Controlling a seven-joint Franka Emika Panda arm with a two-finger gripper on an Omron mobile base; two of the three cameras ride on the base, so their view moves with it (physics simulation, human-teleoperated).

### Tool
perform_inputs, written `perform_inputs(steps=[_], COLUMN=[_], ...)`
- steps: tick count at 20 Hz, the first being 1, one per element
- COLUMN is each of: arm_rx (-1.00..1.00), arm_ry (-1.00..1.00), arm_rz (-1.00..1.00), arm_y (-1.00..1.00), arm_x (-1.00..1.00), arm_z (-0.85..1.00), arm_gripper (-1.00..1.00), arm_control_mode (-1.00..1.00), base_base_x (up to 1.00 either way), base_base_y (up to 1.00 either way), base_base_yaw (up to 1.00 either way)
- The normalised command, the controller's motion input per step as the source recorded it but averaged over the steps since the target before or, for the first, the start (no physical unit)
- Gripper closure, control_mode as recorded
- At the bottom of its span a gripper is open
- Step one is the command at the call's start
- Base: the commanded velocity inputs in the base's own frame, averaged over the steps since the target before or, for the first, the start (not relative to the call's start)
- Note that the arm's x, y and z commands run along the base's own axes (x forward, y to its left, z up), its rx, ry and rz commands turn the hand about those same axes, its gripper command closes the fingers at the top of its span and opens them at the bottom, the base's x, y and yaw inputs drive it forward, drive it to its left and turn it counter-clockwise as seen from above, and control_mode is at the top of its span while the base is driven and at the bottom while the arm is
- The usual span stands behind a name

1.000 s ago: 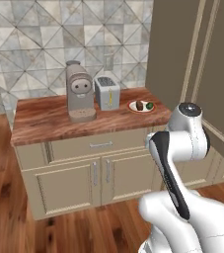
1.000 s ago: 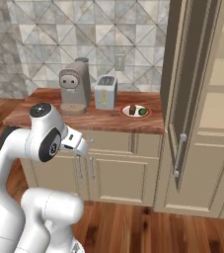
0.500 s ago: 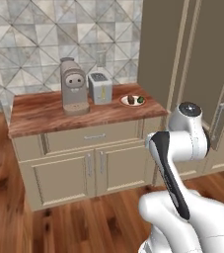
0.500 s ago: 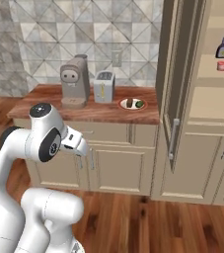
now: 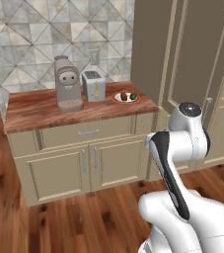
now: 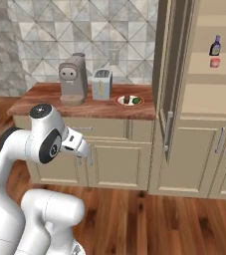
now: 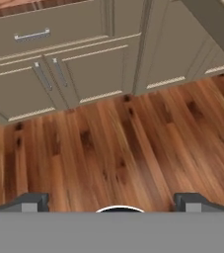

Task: Pick the avocado and bread from the counter and place them on the plate. Then pick the jam from the cabinet and place it next to the plate. Lastly close the cabinet door.

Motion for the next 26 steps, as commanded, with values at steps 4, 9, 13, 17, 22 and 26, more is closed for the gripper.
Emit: perform_inputs(steps=[4,9,13,17,22,26], arm_rx=[0.00,0.00,0.00,0.00,0.00,0.00], arm_ry=[0.00,0.00,0.00,0.00,0.00,0.00], arm_rz=[0.00,0.00,0.00,0.00,0.00,0.00], arm_y=[0.00,0.00,0.00,0.00,0.00,0.00], arm_x=[0.00,0.00,0.00,0.00,0.00,0.00], arm_z=[0.00,0.00,0.00,0.00,0.00,0.00], arm_gripper=[-1.00,-1.00,-1.00,-1.00,-1.00,-1.00], arm_control_mode=[1.00,1.00,1.00,1.00,1.00,1.00], base_base_x=[-0.20,-0.21,-0.27,-0.39,-0.42,-0.28], base_base_y=[-0.50,-0.59,-0.57,-0.50,-0.47,-0.51], base_base_yaw=[0.00,0.00,0.00,0.00,0.00,0.00])
